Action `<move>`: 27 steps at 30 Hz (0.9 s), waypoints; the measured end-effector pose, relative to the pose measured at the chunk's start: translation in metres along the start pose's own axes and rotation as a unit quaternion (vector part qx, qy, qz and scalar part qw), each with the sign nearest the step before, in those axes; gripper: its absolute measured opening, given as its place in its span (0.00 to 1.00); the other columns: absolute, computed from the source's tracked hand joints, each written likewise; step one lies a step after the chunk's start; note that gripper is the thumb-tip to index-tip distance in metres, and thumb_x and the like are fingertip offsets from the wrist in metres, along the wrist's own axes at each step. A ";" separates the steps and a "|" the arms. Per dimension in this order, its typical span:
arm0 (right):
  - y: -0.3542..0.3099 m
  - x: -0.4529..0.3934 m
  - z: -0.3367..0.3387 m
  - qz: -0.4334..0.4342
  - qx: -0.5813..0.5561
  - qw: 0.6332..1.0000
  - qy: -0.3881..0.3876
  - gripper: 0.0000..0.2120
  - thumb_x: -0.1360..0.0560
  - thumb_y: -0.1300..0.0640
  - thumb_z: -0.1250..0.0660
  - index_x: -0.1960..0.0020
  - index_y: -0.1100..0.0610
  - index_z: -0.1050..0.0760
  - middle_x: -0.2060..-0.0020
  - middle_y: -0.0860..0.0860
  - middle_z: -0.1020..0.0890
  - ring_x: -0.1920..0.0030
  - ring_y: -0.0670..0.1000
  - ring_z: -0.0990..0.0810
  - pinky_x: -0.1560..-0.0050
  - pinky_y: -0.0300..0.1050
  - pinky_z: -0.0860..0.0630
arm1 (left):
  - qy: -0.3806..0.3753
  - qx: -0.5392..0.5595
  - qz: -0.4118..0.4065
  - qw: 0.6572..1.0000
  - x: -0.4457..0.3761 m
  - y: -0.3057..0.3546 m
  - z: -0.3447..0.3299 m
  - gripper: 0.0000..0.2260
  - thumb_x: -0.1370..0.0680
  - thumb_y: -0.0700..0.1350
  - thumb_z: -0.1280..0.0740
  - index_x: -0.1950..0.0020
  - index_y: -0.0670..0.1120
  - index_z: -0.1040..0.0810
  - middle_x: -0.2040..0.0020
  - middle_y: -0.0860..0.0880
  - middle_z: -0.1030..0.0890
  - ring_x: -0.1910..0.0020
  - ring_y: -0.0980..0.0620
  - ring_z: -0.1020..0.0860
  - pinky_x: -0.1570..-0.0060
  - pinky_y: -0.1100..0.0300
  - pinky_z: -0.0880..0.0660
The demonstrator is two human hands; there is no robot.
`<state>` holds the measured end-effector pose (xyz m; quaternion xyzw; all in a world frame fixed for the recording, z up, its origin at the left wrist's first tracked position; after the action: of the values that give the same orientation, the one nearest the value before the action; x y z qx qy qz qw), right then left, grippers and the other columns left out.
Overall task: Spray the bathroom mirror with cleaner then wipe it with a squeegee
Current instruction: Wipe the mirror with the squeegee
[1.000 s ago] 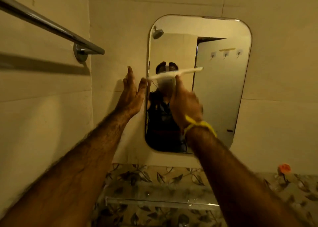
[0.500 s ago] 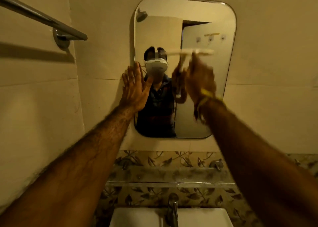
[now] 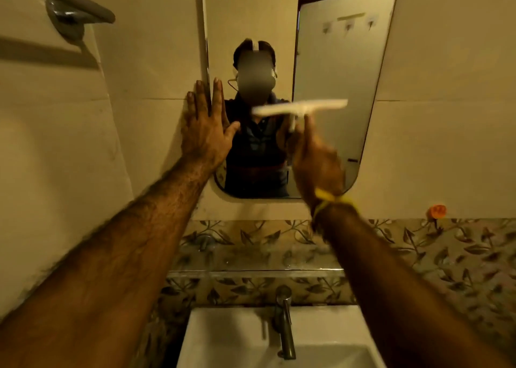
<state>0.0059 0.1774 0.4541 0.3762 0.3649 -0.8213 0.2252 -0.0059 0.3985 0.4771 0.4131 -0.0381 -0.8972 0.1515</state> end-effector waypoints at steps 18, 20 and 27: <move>0.066 0.129 -0.018 -0.163 -0.048 0.985 -0.022 0.21 0.21 0.52 0.43 0.29 0.48 0.29 0.54 0.58 0.15 0.55 0.60 0.18 0.57 0.50 0.22 | 0.004 0.090 -0.025 0.996 0.107 0.005 -0.041 0.33 0.16 0.62 0.54 0.17 0.46 0.58 0.18 0.38 0.56 0.19 0.36 0.56 0.25 0.30 0.52; 0.063 0.129 -0.004 -0.156 -0.064 0.985 0.019 0.21 0.22 0.51 0.43 0.29 0.48 0.29 0.59 0.57 0.16 0.60 0.58 0.18 0.60 0.48 0.23 | 0.050 0.097 -0.063 0.992 0.125 0.022 -0.039 0.32 0.15 0.62 0.54 0.17 0.45 0.55 0.18 0.38 0.52 0.19 0.37 0.53 0.23 0.33 0.53; 0.110 0.197 0.034 -0.261 -0.013 0.965 0.030 0.17 0.21 0.51 0.42 0.35 0.52 0.25 0.55 0.53 0.16 0.58 0.53 0.18 0.56 0.52 0.19 | -0.058 0.221 -0.156 0.961 0.239 0.109 -0.094 0.29 0.15 0.57 0.48 0.17 0.45 0.48 0.18 0.39 0.49 0.18 0.39 0.52 0.22 0.36 0.54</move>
<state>-0.0599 0.0626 0.2682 0.2893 0.4679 -0.8351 -0.0028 -0.0549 0.2278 0.2620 0.3841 -0.1795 -0.9014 -0.0882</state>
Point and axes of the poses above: each hand's wrist, its own x-axis away from the middle knuckle, its own z-axis out of the back of the hand, y = z × x, the point moved 2 cm from there along -x, towards the middle knuckle
